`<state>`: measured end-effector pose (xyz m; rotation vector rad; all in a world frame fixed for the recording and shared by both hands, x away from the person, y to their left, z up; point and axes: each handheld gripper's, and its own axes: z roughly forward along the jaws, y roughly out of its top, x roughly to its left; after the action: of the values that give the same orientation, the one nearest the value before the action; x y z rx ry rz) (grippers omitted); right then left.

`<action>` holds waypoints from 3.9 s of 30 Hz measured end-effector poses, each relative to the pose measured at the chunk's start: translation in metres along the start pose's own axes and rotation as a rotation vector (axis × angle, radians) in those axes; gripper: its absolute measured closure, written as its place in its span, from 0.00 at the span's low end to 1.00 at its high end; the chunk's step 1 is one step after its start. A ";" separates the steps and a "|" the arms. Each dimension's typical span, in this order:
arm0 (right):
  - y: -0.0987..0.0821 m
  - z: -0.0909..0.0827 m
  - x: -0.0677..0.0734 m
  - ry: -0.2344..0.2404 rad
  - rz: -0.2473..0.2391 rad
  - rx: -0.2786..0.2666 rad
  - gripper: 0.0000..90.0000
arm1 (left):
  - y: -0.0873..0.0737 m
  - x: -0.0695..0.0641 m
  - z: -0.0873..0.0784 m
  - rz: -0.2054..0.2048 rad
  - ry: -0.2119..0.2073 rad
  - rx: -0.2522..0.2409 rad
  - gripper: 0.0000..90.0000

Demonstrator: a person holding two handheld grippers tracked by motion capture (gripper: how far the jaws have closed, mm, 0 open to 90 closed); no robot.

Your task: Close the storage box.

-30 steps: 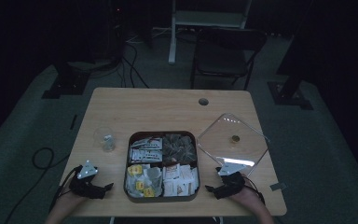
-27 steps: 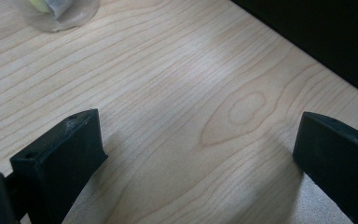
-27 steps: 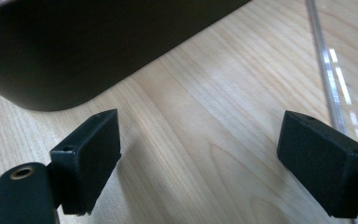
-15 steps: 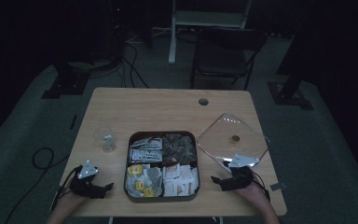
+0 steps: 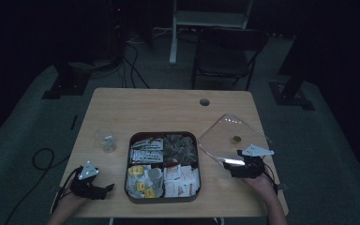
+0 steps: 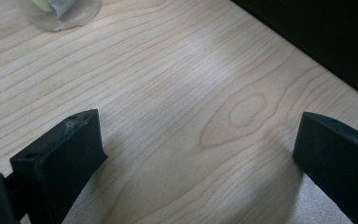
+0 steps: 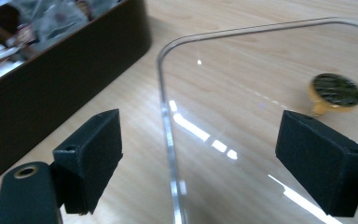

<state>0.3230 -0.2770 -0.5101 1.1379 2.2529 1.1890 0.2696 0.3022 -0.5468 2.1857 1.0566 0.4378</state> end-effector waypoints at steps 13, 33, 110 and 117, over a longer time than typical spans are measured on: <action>0.006 0.009 -0.037 -0.113 0.092 -0.024 0.17 | 0.000 0.000 0.000 0.000 0.000 0.000 0.02; 0.011 0.025 -0.065 -0.168 0.160 -0.027 0.21 | 0.000 -0.001 0.000 -0.002 0.001 0.000 0.03; 0.069 0.015 -0.060 -0.146 0.087 0.026 0.65 | 0.000 0.000 0.000 -0.003 0.002 0.000 0.03; 0.084 0.013 -0.047 -0.098 0.065 -0.001 0.65 | 0.000 0.000 0.000 -0.002 0.002 0.000 0.03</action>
<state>0.4010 -0.2794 -0.4525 1.2497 2.1574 1.1320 0.2691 0.3020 -0.5468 2.1841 1.0600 0.4384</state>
